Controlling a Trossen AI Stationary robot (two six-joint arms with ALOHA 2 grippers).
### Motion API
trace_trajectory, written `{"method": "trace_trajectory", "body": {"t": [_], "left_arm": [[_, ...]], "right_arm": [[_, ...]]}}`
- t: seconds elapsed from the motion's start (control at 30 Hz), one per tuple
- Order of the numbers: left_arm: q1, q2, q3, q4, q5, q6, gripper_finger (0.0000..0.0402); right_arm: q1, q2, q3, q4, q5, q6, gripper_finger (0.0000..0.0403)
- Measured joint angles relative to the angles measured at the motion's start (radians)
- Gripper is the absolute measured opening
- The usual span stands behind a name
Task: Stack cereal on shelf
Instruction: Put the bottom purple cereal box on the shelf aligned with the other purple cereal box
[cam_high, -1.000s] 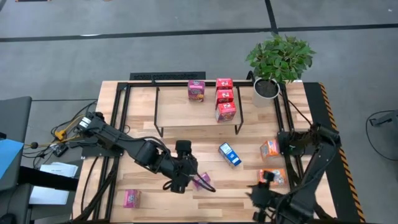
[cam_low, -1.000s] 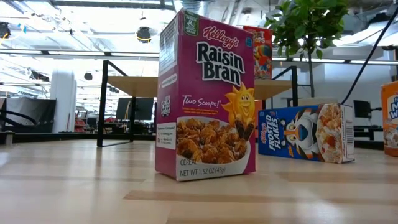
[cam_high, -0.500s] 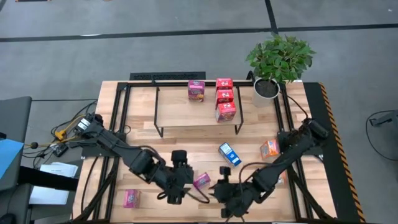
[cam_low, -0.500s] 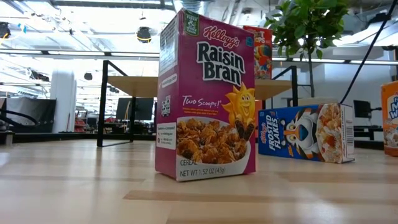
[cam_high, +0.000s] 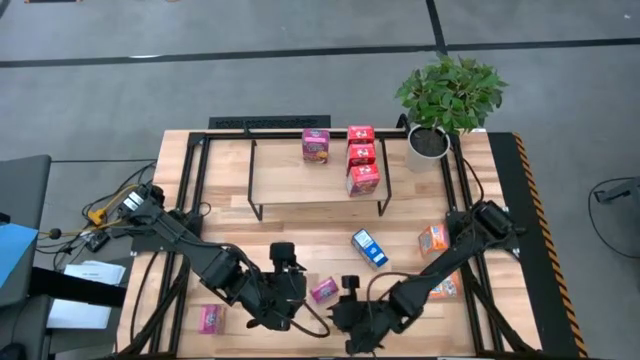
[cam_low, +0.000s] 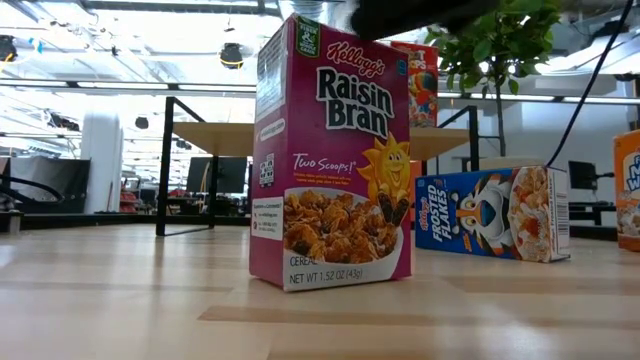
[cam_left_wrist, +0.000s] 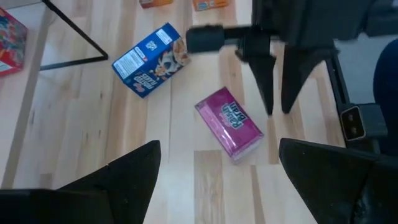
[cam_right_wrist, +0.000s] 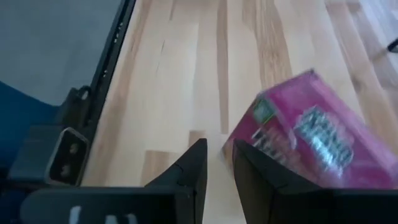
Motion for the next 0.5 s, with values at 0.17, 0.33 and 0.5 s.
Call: {"method": "trace_trajectory", "body": {"t": [0.17,0.33,0.5], "left_arm": [[0.01,0.0,0.0,-0.001,-0.001,0.0,0.0318],[0.013,0.0,0.0,-0.016,0.006,0.001,0.0318],[0.014,0.0,0.0,-0.036,0.011,-0.001,0.0318]], "right_arm": [[-0.055,0.0,0.0,0.026,-0.107,-0.064,0.01],[-0.093,0.0,0.0,0.02,-0.157,-0.117,0.01],[-0.126,0.0,0.0,0.019,-0.169,-0.184,0.01]]}}
